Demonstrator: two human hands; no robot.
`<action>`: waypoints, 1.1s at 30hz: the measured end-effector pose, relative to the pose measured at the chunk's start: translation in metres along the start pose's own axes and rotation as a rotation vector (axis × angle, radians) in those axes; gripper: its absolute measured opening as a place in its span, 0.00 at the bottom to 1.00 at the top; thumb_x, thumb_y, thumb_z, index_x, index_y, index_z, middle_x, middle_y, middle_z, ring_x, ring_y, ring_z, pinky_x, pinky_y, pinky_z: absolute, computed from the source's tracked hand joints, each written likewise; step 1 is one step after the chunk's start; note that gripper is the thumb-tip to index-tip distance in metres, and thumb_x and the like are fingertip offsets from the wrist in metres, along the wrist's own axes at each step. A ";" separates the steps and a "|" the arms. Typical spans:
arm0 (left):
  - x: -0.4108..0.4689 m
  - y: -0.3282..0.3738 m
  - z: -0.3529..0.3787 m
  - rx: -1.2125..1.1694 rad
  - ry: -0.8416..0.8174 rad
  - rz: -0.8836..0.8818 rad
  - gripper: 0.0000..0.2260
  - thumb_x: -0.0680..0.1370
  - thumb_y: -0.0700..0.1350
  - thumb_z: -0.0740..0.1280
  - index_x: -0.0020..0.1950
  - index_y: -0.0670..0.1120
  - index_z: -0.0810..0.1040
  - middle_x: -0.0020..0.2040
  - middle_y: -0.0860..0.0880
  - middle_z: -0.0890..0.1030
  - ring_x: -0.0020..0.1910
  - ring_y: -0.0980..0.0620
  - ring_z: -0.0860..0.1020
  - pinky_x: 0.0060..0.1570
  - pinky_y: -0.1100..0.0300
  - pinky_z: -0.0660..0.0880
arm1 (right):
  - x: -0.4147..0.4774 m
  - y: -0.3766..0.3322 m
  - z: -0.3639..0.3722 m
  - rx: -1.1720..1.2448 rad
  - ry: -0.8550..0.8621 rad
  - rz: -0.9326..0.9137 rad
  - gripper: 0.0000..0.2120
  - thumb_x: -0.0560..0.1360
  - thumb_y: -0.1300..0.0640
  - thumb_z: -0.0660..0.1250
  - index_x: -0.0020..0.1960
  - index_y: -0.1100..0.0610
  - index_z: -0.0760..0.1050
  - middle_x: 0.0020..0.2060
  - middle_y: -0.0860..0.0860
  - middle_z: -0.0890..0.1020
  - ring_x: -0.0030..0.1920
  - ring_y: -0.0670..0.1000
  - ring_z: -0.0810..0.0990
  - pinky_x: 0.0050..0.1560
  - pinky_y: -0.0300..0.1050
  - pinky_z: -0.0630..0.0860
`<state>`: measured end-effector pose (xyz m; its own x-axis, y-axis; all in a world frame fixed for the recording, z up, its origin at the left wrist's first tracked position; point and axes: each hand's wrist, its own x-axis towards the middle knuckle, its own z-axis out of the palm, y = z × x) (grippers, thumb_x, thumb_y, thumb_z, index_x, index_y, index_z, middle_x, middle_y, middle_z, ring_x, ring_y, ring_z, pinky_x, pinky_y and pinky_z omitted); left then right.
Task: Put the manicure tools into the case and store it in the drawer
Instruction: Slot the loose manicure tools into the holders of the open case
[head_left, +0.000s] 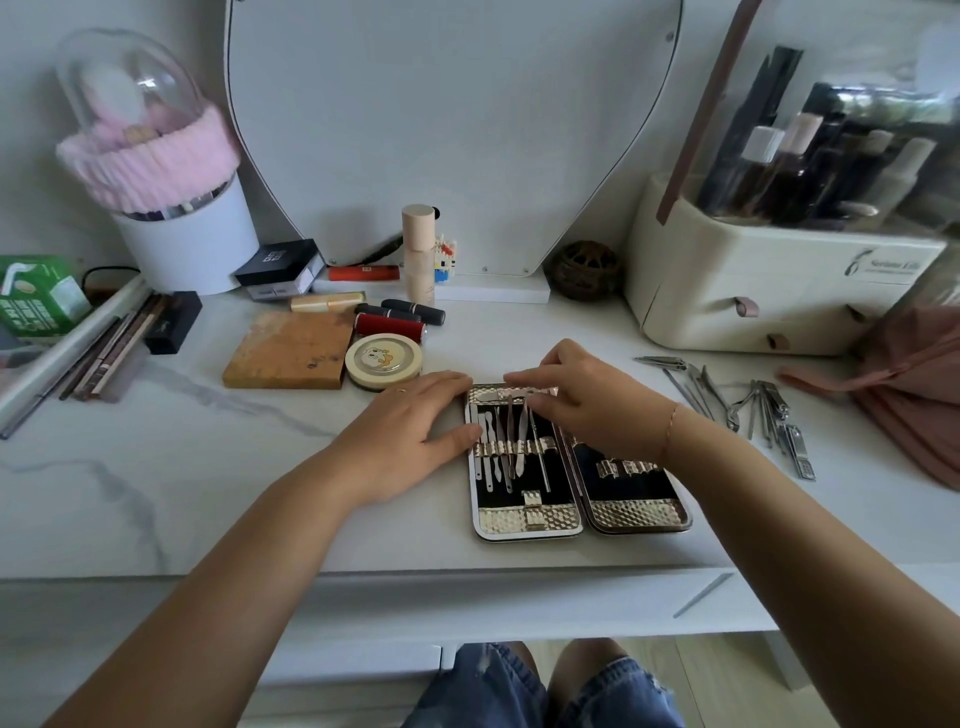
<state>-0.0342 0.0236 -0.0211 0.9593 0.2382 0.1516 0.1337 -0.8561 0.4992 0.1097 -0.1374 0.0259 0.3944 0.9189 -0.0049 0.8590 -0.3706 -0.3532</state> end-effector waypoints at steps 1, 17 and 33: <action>0.000 0.000 0.000 0.002 -0.001 0.001 0.27 0.76 0.60 0.58 0.73 0.52 0.61 0.73 0.53 0.63 0.71 0.56 0.60 0.66 0.66 0.54 | -0.002 0.002 0.001 0.030 0.034 -0.022 0.16 0.79 0.52 0.59 0.66 0.46 0.72 0.52 0.50 0.69 0.39 0.39 0.69 0.50 0.35 0.64; -0.001 0.002 0.000 0.007 0.007 0.009 0.27 0.76 0.59 0.58 0.73 0.51 0.61 0.73 0.54 0.62 0.71 0.57 0.60 0.65 0.67 0.54 | -0.020 0.006 0.012 -0.116 0.000 -0.122 0.18 0.76 0.40 0.53 0.63 0.38 0.72 0.51 0.48 0.66 0.48 0.43 0.61 0.54 0.43 0.59; 0.000 -0.001 0.001 0.010 0.002 0.005 0.27 0.76 0.60 0.58 0.73 0.51 0.61 0.73 0.54 0.62 0.71 0.57 0.60 0.67 0.64 0.55 | -0.017 0.009 0.022 -0.126 0.079 -0.100 0.30 0.69 0.31 0.43 0.63 0.36 0.71 0.48 0.44 0.62 0.50 0.44 0.61 0.52 0.46 0.61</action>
<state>-0.0337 0.0236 -0.0223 0.9593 0.2353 0.1559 0.1318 -0.8619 0.4896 0.1038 -0.1533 0.0027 0.3249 0.9405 0.0996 0.9274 -0.2962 -0.2285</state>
